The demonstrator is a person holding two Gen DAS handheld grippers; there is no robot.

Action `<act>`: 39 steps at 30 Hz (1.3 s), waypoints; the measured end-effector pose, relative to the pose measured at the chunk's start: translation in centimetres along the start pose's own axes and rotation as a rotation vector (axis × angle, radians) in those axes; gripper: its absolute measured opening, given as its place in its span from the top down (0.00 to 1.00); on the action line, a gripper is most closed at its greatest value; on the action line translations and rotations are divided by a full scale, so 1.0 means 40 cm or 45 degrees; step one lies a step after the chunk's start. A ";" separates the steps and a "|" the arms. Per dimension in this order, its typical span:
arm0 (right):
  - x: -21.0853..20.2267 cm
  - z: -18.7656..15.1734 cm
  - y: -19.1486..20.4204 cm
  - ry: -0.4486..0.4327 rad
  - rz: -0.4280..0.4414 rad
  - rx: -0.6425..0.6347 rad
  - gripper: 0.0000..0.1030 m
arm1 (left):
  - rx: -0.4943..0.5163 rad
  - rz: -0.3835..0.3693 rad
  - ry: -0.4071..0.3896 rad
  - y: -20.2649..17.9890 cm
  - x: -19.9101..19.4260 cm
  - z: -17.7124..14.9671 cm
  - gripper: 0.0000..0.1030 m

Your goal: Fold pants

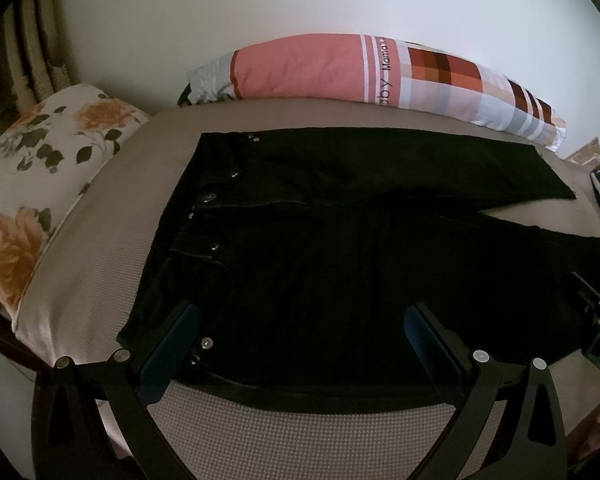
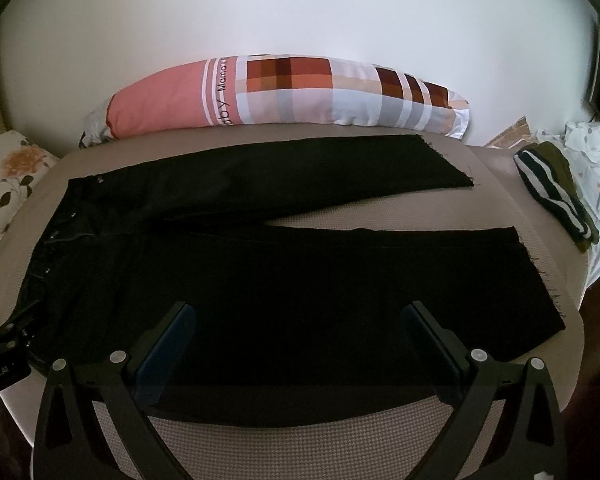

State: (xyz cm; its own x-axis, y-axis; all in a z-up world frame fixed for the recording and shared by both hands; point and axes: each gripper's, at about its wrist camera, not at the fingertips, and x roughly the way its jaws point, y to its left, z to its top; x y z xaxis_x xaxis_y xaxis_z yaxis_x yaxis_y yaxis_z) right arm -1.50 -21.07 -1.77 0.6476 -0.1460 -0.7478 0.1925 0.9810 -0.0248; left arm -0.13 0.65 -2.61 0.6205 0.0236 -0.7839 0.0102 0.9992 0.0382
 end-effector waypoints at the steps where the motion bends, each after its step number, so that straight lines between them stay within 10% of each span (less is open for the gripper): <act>1: 0.000 -0.001 0.001 -0.001 -0.003 0.001 0.01 | 0.001 0.002 0.001 -0.001 0.000 0.001 0.01; 39: 0.016 -0.009 0.004 0.026 0.022 0.008 0.01 | 0.003 0.014 0.011 0.006 0.018 0.012 0.01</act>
State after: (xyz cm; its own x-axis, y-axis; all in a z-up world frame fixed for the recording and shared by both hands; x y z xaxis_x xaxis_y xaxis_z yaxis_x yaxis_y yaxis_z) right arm -1.33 -20.94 -2.50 0.6357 -0.1262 -0.7615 0.1858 0.9826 -0.0078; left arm 0.71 0.87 -2.88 0.6138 0.0348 -0.7887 0.0051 0.9988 0.0480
